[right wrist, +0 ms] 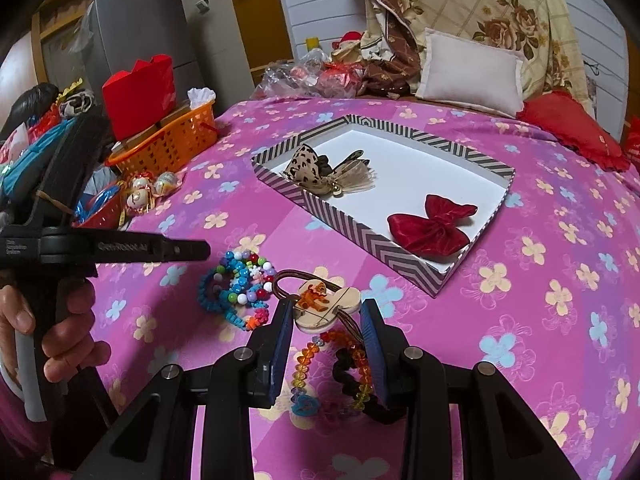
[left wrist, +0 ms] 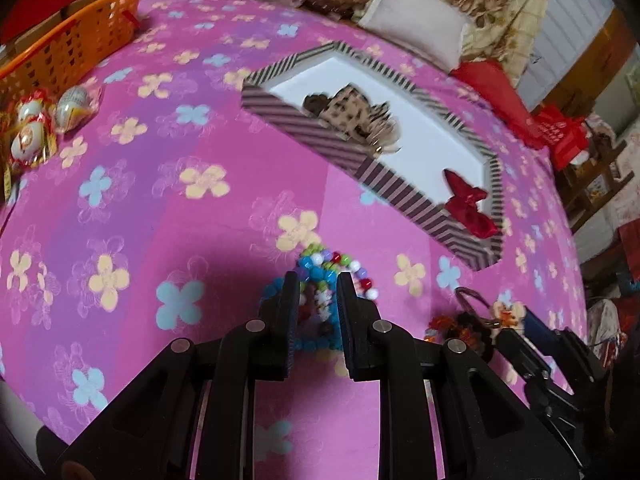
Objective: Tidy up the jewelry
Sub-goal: 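Grasp the multicolour beaded bracelet with the left tool while the right tool grasps the heart-charm hair tie, then lift and carry the bracelet and hair tie toward the white tray with both tools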
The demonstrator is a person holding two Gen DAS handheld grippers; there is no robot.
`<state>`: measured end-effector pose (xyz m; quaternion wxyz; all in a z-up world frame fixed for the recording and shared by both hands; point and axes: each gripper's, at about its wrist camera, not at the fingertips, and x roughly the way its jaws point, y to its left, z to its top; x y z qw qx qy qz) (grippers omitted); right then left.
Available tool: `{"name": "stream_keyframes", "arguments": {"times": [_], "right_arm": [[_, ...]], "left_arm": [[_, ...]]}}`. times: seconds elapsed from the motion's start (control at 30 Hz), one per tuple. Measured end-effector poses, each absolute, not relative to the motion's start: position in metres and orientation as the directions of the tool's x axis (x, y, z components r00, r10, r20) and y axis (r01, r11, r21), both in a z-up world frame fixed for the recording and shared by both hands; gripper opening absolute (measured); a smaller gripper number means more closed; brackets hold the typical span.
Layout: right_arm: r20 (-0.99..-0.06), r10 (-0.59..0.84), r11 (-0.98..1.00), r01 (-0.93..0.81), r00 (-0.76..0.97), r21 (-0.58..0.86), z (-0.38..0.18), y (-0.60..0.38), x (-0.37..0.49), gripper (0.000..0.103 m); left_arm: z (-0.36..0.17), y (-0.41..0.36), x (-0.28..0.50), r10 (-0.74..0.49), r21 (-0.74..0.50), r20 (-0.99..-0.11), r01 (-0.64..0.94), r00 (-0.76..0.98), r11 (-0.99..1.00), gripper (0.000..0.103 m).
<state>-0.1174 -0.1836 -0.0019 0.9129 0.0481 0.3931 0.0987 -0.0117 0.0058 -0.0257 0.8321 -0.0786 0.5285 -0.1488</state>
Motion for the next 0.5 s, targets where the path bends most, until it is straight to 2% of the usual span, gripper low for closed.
{"name": "stream_keyframes", "arguments": {"times": [0.27, 0.5], "right_arm": [[-0.712, 0.226, 0.974, -0.135, 0.665, 0.183, -0.006, -0.188, -0.115, 0.033], [-0.713, 0.229, 0.973, -0.135, 0.662, 0.187, -0.008, -0.189, -0.114, 0.033]], "left_arm": [[-0.057, -0.001, -0.005, -0.268, -0.248, -0.913, 0.102, 0.309, 0.963, 0.017], [-0.064, -0.007, 0.001, -0.302, -0.291, -0.909, 0.084, 0.286, 0.953, 0.018]]}}
